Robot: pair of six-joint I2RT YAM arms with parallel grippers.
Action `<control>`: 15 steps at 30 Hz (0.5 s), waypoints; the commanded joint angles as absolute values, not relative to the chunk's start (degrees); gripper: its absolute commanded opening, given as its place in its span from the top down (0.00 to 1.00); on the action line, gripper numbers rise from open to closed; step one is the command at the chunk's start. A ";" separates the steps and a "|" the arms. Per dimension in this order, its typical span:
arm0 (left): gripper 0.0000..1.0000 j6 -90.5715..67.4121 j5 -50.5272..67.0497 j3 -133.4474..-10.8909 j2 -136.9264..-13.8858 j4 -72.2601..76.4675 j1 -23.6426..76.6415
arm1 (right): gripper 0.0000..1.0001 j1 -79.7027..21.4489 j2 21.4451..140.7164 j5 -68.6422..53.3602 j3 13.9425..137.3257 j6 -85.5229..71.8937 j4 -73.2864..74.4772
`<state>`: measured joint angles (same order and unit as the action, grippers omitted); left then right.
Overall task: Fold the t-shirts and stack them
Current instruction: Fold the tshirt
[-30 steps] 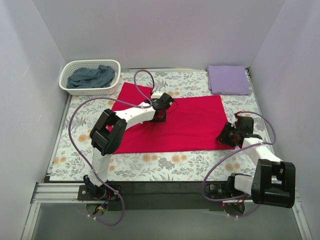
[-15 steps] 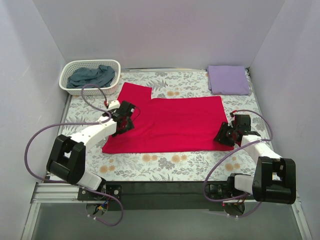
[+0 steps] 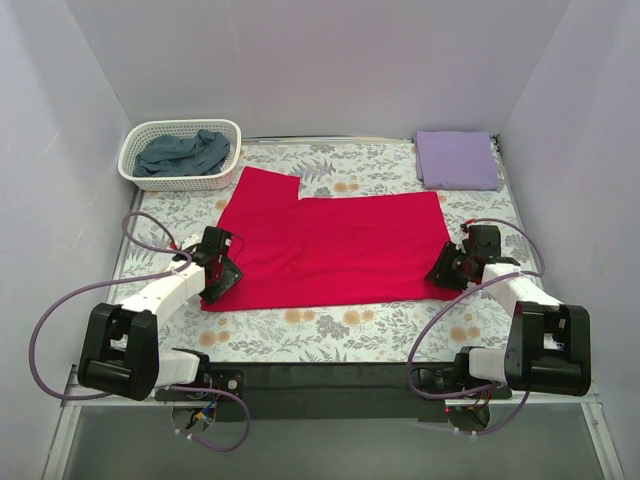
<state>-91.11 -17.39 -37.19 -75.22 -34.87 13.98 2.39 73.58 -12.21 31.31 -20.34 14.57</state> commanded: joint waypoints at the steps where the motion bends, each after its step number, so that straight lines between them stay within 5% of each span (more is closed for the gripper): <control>1: 0.43 -93.95 -15.20 -33.58 -73.31 -40.42 12.13 | 0.62 2.72 78.48 -10.72 28.30 -22.41 26.44; 15: 0.43 -98.97 -11.78 -33.75 -63.02 -45.44 10.81 | 0.63 4.48 62.85 -16.18 27.86 -26.99 39.10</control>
<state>-97.71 -13.02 -33.50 -65.76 -42.87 11.09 4.16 65.17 -17.19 28.03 -27.29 29.41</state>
